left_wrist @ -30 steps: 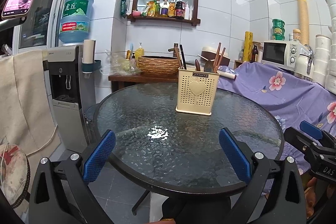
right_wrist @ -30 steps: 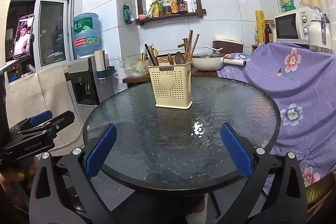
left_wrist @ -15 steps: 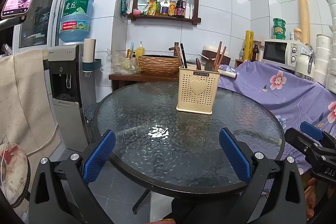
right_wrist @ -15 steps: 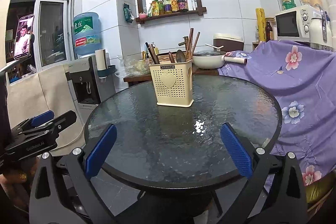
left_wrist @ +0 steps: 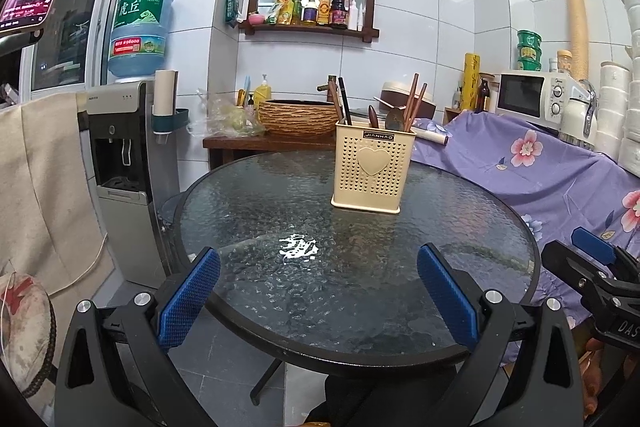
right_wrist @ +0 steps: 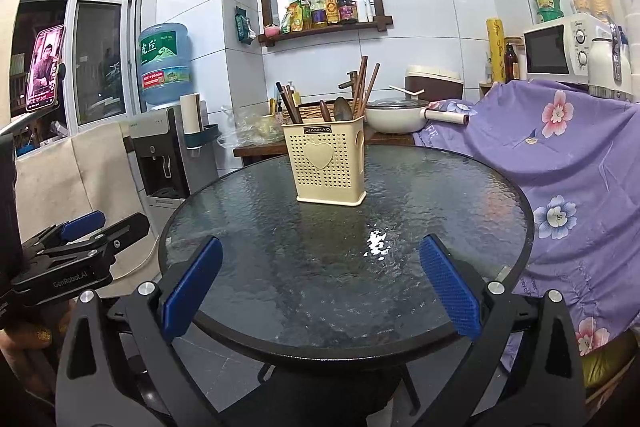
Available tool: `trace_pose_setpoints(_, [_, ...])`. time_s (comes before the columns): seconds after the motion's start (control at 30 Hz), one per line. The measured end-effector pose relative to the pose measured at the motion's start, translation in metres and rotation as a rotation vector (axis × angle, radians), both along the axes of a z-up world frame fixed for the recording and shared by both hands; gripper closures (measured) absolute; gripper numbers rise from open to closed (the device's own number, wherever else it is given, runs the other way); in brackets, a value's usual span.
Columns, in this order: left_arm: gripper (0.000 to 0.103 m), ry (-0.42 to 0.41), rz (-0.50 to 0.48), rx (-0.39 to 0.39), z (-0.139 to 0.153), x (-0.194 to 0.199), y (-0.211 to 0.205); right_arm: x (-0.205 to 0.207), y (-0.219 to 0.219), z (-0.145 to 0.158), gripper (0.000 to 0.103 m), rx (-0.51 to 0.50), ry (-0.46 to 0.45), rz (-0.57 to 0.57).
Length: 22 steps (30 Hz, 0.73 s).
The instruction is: Organize utensils
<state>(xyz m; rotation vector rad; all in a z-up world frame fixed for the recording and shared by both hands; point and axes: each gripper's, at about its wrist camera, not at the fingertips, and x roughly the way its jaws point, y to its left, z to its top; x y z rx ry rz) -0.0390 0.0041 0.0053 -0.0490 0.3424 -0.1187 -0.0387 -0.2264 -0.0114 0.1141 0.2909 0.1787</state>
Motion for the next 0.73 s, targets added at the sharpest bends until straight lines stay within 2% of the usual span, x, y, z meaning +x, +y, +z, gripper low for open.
trace_pose_setpoints(0.73, [0.006,0.022,0.011,0.008,-0.0016,0.0021,-0.0024,0.0015,0.0005,-0.0016,0.006,0.000,0.009,0.005])
